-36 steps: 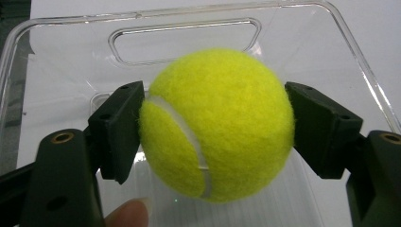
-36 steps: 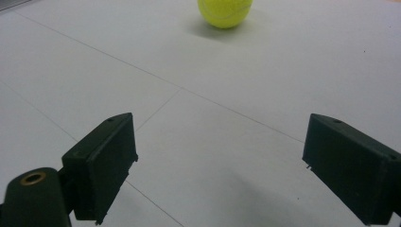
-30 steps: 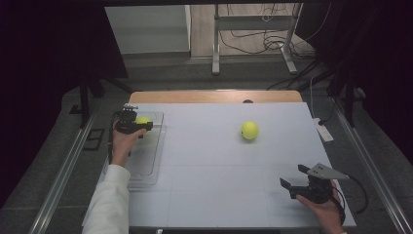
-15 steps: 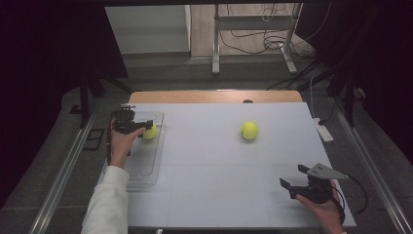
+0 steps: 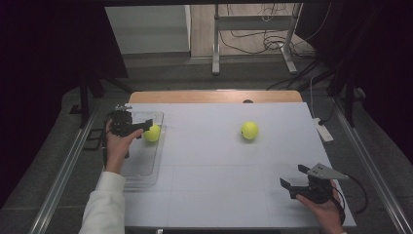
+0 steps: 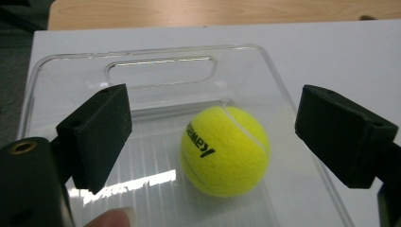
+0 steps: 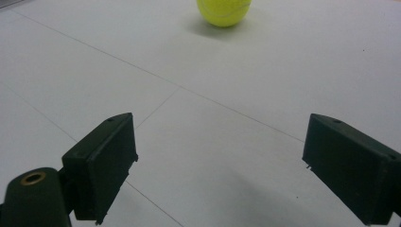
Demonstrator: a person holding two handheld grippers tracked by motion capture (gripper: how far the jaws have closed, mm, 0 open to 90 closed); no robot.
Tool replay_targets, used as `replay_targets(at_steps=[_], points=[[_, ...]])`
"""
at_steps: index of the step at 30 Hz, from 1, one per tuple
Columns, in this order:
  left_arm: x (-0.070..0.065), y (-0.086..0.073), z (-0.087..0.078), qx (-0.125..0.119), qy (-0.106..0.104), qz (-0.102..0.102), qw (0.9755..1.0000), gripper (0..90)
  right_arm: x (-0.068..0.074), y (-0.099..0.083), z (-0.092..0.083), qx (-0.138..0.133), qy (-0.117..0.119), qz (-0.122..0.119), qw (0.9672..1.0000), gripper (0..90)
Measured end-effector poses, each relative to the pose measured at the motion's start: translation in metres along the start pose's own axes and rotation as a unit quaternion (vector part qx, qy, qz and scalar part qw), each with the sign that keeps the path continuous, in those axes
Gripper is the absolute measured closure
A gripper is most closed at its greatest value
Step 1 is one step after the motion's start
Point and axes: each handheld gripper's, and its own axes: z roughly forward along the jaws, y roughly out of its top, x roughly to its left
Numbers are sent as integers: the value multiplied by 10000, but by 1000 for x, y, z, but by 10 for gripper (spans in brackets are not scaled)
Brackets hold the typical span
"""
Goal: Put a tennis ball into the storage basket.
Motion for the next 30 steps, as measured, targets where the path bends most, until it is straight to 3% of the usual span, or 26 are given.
replay_targets(at_steps=[9,12,16,24,30], points=[[-14,-4,-20,-317,-486,133,9982,131,0,-1,-1,-4,-18,1,10000,106],[-18,-4,-22,-363,-523,195,9978,133,0,-1,-1,-1,-18,0,10000,106],[-30,-3,-30,-472,-733,347,9956,132,0,0,-2,-5,-10,-10,10000,106],[-45,-6,-40,-546,-874,632,9927,132,0,-1,-2,6,-12,-15,10000,106],[-51,-7,-45,-609,-1080,675,9900,131,0,-1,-2,0,-18,-21,10000,106]])
